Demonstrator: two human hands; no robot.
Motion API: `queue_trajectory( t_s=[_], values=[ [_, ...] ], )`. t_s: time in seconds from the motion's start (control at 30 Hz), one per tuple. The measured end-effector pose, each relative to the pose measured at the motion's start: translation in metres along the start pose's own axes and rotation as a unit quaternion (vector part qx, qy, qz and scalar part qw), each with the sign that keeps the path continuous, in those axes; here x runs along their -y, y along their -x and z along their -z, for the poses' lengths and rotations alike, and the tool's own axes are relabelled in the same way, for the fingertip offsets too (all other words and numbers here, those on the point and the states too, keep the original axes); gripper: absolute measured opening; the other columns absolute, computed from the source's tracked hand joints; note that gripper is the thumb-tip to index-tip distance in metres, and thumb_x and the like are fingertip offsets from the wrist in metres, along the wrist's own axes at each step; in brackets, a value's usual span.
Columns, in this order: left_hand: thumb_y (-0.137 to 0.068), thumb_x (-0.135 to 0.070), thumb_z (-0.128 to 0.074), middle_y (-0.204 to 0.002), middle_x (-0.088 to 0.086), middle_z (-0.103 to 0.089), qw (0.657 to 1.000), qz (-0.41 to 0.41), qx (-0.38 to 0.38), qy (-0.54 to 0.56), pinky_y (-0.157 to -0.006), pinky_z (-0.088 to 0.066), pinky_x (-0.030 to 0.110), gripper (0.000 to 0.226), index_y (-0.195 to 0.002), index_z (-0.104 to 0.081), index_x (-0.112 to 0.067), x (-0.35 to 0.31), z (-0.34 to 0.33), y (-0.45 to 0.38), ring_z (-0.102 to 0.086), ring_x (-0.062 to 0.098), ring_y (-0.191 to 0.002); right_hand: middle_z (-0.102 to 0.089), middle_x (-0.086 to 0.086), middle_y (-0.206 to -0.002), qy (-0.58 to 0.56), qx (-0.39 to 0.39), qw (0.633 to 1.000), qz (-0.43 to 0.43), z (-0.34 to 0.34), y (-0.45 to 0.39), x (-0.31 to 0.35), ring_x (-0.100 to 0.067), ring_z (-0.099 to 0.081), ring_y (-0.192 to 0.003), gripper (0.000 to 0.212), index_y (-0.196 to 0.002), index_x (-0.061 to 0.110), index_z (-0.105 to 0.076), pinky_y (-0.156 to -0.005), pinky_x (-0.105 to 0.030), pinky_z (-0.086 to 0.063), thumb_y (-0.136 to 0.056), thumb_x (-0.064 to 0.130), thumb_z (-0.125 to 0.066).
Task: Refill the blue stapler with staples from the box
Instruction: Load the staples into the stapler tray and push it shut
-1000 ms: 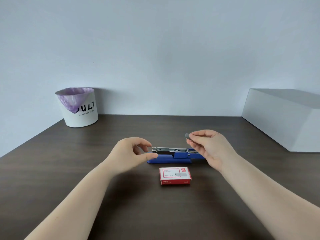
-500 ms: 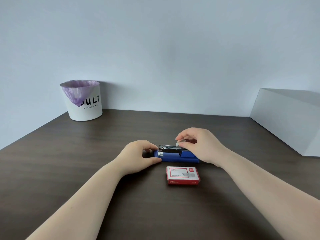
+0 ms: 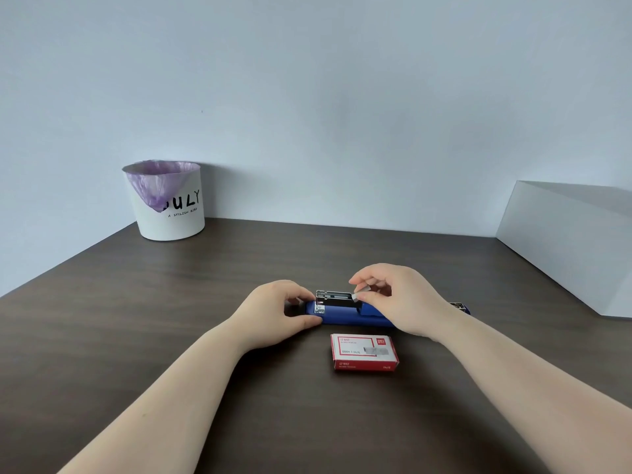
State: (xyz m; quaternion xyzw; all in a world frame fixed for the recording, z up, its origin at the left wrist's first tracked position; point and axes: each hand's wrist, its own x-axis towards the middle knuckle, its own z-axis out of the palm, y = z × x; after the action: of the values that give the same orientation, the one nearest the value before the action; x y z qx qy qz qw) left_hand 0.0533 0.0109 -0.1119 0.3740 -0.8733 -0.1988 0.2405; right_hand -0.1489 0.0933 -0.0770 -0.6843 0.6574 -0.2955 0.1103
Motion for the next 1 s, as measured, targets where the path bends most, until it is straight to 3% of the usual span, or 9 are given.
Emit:
queue_trajectory(
  t_s=[0.4,0.6,0.77,0.87,1.0],
  values=[
    [-0.076,-0.038,-0.071,-0.107,-0.007,-0.067,1.000,-0.004,-0.004,-0.004,-0.086,-0.042,0.019,0.036,-0.109,-0.065,-0.026,0.0000,-0.0006,-0.0003,-0.059,0.008,-0.096,-0.066,0.012,-0.090,-0.010,-0.031,0.999,0.000,-0.0028,-0.0001,0.0019,-0.013,-0.063,-0.090,0.025,-0.108,0.023,-0.065,-0.070,-0.003,-0.038,-0.085,0.016,-0.064],
    [-0.076,-0.038,-0.071,-0.106,-0.007,-0.067,1.000,-0.005,-0.006,-0.004,-0.089,-0.044,0.021,0.036,-0.109,-0.065,-0.025,0.0001,-0.0005,0.0001,-0.059,0.008,-0.096,-0.074,0.006,-0.092,-0.047,-0.039,0.998,-0.021,-0.0007,-0.0017,0.0007,-0.013,-0.064,-0.091,0.022,-0.104,0.023,-0.066,-0.079,-0.014,-0.044,-0.083,0.017,-0.066],
    [-0.076,-0.037,-0.071,-0.106,-0.007,-0.067,1.000,-0.008,-0.005,-0.006,-0.091,-0.045,0.023,0.035,-0.109,-0.066,-0.025,-0.0009,-0.0001,0.0002,-0.059,0.009,-0.097,-0.073,0.008,-0.092,-0.064,-0.046,0.997,-0.027,-0.0012,-0.0012,0.0001,-0.010,-0.065,-0.091,0.021,-0.102,0.024,-0.067,-0.078,-0.012,-0.044,-0.082,0.016,-0.067],
    [-0.077,-0.036,-0.070,-0.106,-0.007,-0.067,1.000,-0.009,-0.006,-0.007,-0.091,-0.045,0.023,0.035,-0.110,-0.065,-0.025,-0.0009,0.0000,0.0003,-0.059,0.009,-0.097,-0.068,0.014,-0.086,-0.035,-0.041,0.998,-0.013,-0.0056,0.0010,-0.0018,-0.008,-0.064,-0.087,0.020,-0.101,0.024,-0.068,-0.077,-0.015,-0.045,-0.082,0.015,-0.067],
    [-0.077,-0.037,-0.070,-0.107,-0.006,-0.067,1.000,-0.007,-0.005,-0.009,-0.091,-0.045,0.023,0.036,-0.110,-0.065,-0.025,-0.0013,0.0003,-0.0002,-0.059,0.009,-0.098,-0.067,0.012,-0.090,0.007,-0.041,0.999,0.004,-0.0100,-0.0003,-0.0008,-0.007,-0.061,-0.086,0.019,-0.102,0.023,-0.070,-0.071,-0.009,-0.041,-0.085,0.017,-0.065]
  ],
)
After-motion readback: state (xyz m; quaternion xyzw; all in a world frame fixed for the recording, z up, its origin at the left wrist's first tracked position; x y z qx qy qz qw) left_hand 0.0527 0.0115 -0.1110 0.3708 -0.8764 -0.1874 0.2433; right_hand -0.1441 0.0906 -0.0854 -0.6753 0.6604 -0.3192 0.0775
